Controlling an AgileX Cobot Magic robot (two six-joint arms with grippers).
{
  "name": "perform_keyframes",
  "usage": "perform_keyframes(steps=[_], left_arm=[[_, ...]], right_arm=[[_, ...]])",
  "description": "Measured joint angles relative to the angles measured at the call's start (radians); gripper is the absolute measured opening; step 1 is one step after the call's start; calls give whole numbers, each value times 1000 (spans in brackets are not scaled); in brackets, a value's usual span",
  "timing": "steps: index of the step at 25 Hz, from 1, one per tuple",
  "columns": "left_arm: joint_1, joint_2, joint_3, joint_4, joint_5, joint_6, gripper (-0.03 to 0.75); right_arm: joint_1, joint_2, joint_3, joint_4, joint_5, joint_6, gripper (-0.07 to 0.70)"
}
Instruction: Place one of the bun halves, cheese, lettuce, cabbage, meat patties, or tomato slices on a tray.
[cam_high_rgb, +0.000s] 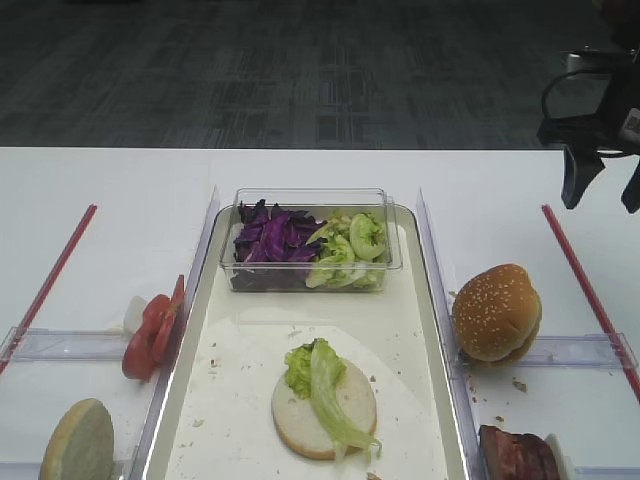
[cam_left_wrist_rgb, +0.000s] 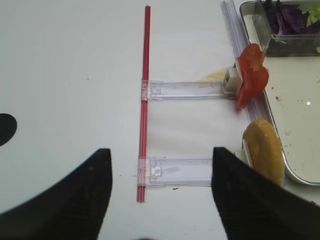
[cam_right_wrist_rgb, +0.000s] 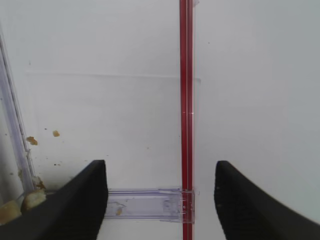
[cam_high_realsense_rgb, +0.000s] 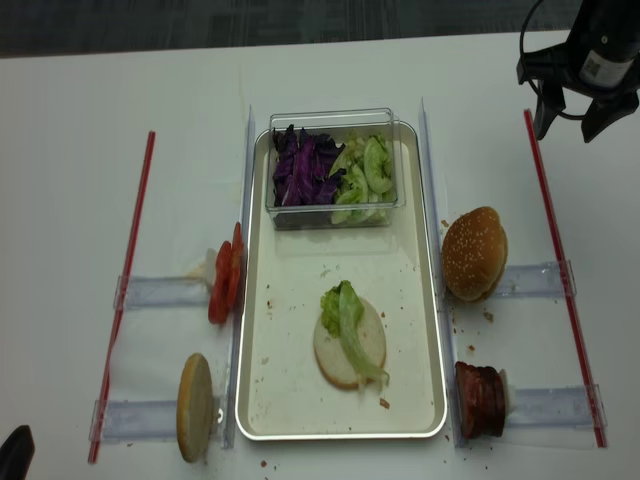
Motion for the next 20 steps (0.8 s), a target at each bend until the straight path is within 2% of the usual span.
perform_keyframes(steps=[8,20], left_arm=[[0,0,0,0,0,0,412],[0,0,0,0,0,0,412]], right_arm=[[0,-35,37,-1,0,-12,468],[0,-403,395,-1,1,-10,468]])
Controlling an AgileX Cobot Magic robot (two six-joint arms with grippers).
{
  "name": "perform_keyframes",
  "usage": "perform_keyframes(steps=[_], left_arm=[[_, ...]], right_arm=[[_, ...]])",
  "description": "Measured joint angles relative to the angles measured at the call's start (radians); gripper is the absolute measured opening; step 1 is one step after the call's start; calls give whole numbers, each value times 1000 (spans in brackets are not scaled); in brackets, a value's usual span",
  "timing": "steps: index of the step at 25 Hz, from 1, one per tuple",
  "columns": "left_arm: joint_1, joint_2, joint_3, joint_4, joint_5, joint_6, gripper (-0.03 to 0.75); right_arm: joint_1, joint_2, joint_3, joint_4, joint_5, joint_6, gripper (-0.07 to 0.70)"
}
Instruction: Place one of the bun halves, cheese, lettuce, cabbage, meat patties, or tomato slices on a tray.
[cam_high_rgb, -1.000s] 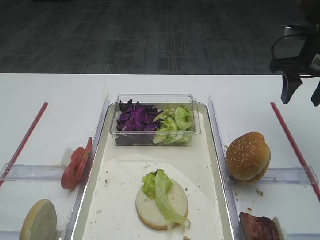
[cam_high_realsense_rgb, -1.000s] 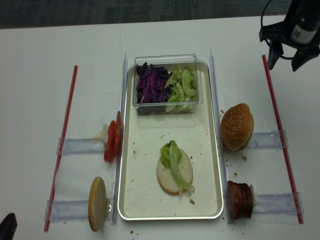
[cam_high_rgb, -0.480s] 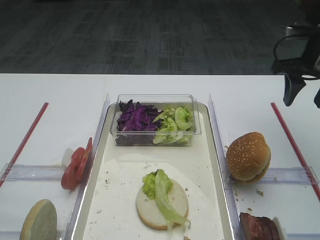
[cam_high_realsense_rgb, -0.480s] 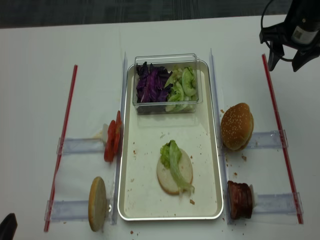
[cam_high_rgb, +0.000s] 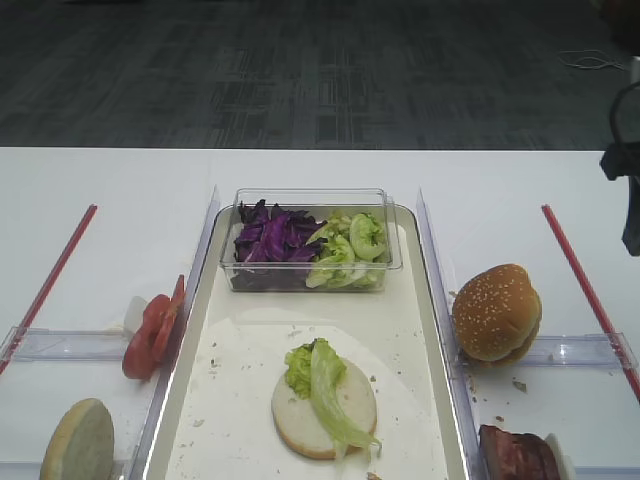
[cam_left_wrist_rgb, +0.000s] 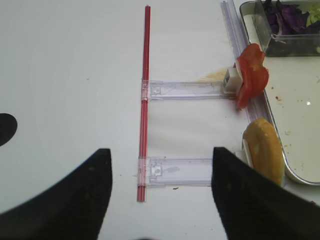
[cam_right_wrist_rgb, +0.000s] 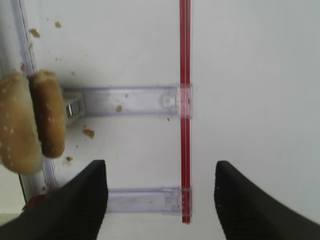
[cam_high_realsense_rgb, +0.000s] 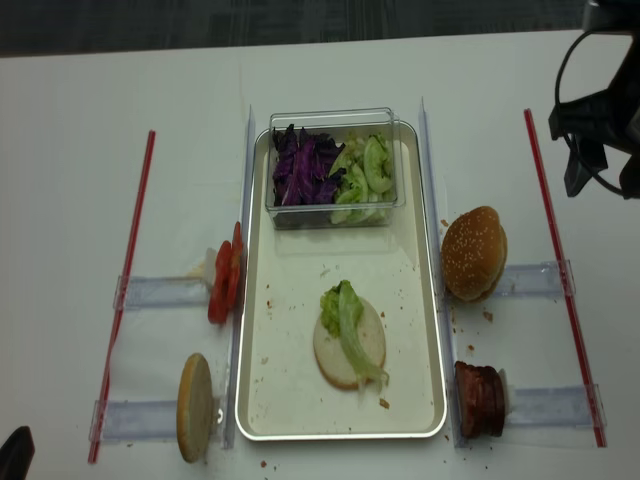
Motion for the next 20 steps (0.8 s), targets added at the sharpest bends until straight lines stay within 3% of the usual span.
perform_keyframes(steps=[10,20], left_arm=[[0,0,0,0,0,0,412],[0,0,0,0,0,0,412]], right_arm=[[0,-334,289,-6,4,2,468],[0,-571,500,-9,6,6,468]])
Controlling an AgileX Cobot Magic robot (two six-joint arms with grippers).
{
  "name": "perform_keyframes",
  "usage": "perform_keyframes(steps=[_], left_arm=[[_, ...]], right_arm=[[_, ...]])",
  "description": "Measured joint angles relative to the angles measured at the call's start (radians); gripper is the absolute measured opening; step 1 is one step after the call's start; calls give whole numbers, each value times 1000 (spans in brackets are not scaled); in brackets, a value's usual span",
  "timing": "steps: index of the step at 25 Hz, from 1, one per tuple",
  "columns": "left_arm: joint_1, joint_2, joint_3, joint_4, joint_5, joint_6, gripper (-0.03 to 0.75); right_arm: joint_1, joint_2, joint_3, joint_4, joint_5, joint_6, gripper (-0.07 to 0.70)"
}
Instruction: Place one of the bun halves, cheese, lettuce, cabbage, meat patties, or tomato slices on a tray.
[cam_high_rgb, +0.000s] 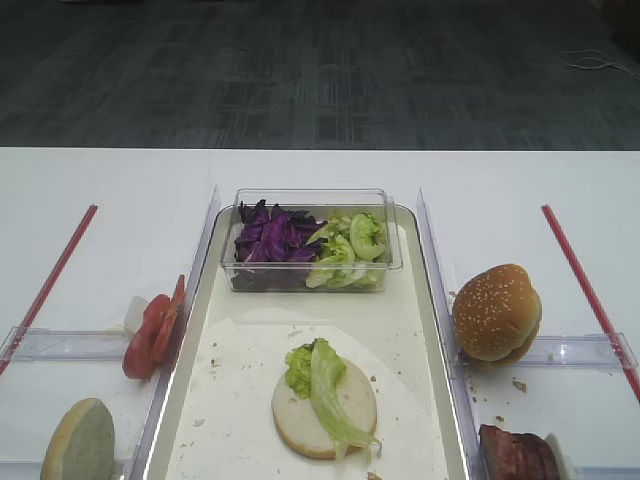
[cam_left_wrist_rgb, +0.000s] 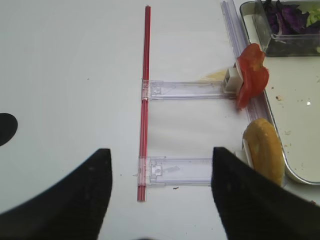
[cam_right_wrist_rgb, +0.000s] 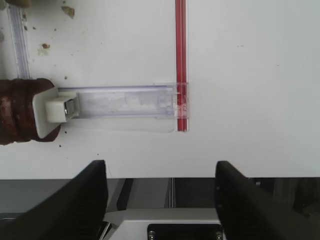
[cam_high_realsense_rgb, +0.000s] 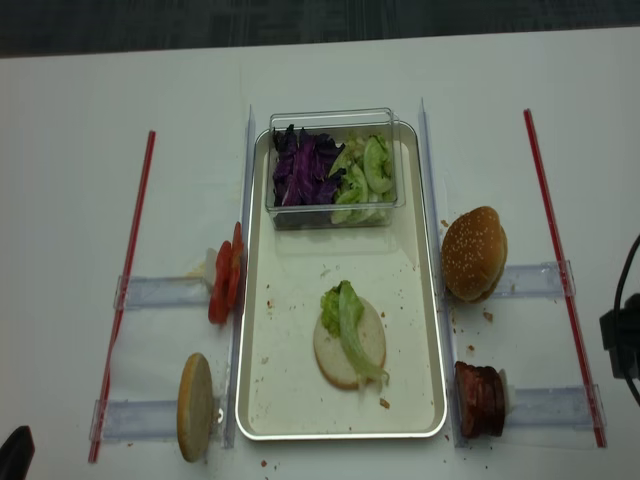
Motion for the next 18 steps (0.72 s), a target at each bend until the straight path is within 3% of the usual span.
perform_keyframes(steps=[8,18], left_arm=[[0,0,0,0,0,0,412],[0,0,0,0,0,0,412]], right_arm=[[0,-126,125,-1,-29,0,468],[0,-204,180,5,-99,-15,468]])
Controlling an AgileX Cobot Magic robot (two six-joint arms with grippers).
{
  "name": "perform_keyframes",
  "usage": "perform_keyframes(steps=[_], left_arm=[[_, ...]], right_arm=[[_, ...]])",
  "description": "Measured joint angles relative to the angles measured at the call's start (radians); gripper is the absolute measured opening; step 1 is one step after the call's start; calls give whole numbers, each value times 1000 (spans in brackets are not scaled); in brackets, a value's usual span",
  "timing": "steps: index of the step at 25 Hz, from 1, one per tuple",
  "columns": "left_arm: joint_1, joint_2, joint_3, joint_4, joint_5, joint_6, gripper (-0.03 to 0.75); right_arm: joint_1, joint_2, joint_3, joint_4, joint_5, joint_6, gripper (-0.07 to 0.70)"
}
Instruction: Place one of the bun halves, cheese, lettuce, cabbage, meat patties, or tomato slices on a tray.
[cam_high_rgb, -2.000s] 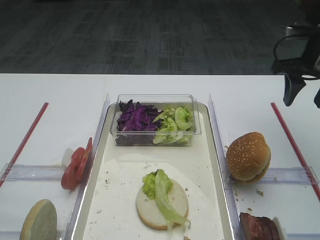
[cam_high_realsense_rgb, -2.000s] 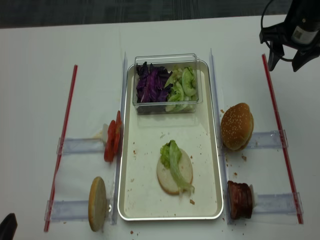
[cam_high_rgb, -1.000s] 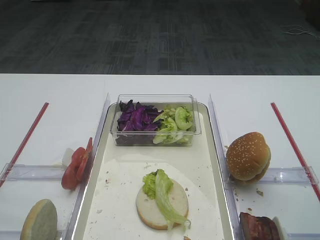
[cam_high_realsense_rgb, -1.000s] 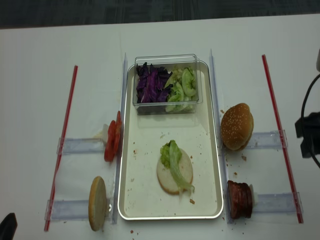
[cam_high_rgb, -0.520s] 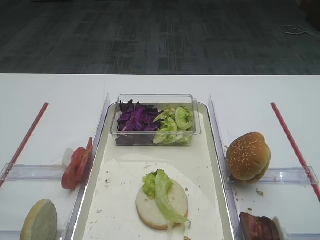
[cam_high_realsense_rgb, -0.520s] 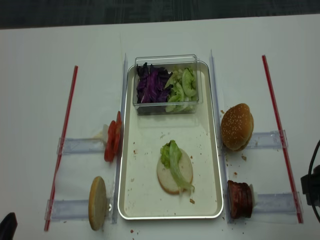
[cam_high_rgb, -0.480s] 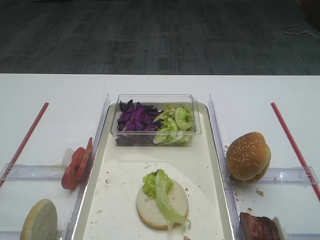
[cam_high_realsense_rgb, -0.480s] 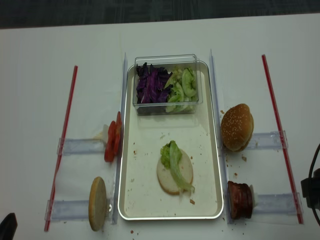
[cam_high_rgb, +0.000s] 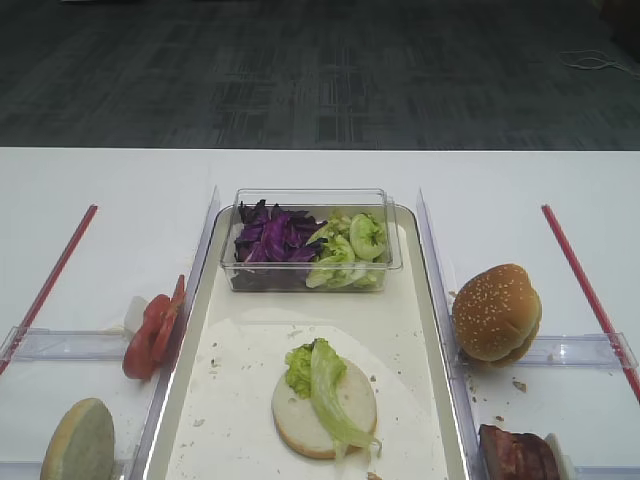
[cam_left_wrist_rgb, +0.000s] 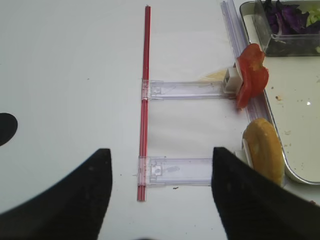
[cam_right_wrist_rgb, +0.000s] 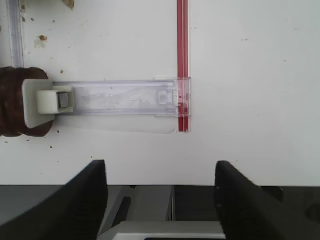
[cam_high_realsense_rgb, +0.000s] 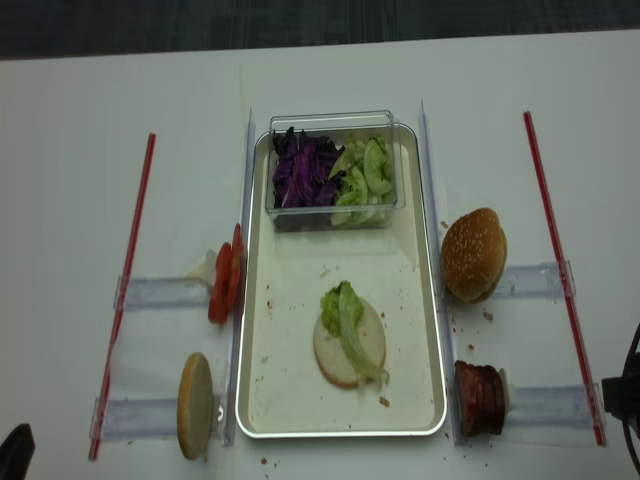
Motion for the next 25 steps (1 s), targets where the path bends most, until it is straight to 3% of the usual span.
perform_keyframes(steps=[4,25], left_arm=[[0,0,0,0,0,0,412],[0,0,0,0,0,0,412]], right_arm=[[0,-7,21,1,-28,-2,468],[0,-230,23,1,-27,-3,468]])
